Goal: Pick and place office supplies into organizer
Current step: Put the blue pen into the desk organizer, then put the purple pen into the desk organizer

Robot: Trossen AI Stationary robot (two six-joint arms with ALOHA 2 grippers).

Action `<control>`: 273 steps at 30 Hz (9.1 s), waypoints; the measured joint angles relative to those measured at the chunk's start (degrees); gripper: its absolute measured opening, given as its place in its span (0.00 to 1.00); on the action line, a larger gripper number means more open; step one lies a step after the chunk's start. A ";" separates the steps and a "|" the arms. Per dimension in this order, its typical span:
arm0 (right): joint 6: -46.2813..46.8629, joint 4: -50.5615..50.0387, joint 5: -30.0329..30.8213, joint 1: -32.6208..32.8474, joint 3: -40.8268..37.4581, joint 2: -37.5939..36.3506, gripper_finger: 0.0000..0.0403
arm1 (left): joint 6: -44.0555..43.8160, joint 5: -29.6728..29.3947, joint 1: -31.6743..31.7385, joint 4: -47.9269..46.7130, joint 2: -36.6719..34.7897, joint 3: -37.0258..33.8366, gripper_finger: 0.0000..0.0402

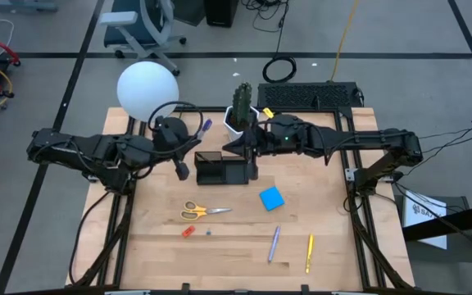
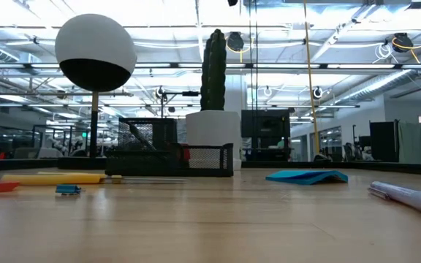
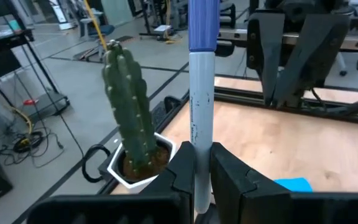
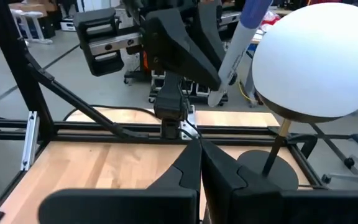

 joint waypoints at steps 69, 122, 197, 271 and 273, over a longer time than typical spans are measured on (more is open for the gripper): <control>-3.96 10.64 -2.51 -1.98 0.00 0.02 0.08 | 5.81 14.57 2.86 12.11 7.60 0.00 0.28; 4.78 52.24 -13.61 -11.89 -19.70 20.72 0.08 | 1.07 17.16 6.40 36.83 -19.14 -41.57 0.29; -17.70 11.03 -16.37 -0.13 -12.28 12.71 0.25 | 4.14 17.40 10.54 44.71 -18.16 -41.53 0.29; -23.77 -37.64 0.07 35.65 -1.95 26.73 0.25 | -6.45 24.89 10.38 37.28 -18.18 -41.51 0.29; -23.79 -37.10 0.01 35.65 -1.95 26.73 0.25 | -6.45 24.88 10.38 37.28 -18.19 -41.51 0.29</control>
